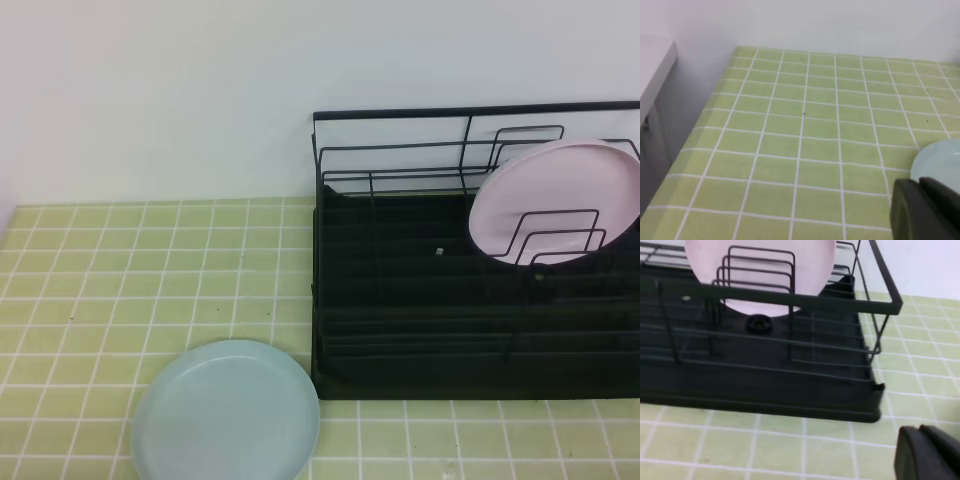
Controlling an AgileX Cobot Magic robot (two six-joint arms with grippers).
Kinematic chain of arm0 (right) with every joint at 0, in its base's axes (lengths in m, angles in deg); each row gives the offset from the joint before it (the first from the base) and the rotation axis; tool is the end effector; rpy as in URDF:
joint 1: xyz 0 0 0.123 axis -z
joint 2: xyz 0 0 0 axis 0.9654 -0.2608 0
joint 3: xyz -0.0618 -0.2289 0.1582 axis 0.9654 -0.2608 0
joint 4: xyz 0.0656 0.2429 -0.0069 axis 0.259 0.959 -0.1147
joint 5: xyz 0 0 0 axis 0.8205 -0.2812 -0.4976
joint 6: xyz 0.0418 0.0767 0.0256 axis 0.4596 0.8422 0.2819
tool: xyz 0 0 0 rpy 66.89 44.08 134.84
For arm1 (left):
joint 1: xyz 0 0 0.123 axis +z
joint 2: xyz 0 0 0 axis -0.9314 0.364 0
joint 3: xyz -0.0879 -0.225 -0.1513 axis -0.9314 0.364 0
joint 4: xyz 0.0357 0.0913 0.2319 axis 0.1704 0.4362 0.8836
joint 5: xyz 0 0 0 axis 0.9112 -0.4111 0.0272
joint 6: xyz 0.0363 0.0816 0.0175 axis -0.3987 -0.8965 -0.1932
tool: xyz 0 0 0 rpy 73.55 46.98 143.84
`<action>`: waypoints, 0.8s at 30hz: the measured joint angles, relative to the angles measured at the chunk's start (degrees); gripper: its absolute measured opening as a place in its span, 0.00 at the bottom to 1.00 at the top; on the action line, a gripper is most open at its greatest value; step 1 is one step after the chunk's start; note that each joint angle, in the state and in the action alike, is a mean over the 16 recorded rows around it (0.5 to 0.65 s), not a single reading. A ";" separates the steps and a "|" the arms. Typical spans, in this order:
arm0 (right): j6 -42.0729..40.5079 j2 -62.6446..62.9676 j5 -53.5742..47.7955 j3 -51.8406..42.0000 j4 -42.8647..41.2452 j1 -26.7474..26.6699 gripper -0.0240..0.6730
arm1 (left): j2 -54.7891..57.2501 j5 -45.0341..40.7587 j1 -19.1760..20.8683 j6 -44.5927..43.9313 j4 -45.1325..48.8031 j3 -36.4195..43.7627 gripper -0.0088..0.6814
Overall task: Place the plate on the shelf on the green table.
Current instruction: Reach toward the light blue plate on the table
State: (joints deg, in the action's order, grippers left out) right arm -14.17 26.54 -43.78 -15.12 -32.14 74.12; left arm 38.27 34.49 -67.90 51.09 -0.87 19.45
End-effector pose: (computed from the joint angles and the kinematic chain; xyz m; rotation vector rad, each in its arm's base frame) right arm 0.0541 -0.0003 0.1821 -0.0646 1.7857 -0.0486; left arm 0.0540 -0.0012 0.1757 -0.1786 1.7753 -0.1560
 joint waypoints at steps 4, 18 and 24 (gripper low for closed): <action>-0.02 -0.20 0.40 0.26 0.23 0.00 0.03 | 0.00 0.31 0.00 0.00 -0.72 0.00 0.01; 6.85 -0.20 13.66 0.41 17.41 0.00 0.03 | 0.00 9.64 0.00 1.01 -22.71 0.00 0.01; 10.60 -0.30 22.58 0.51 31.35 0.00 0.03 | 0.00 15.32 0.00 1.71 -43.19 0.00 0.01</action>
State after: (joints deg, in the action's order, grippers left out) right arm -3.57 26.24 -21.20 -14.62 -0.80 74.11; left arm 38.27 49.81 -67.90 52.79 -44.06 19.45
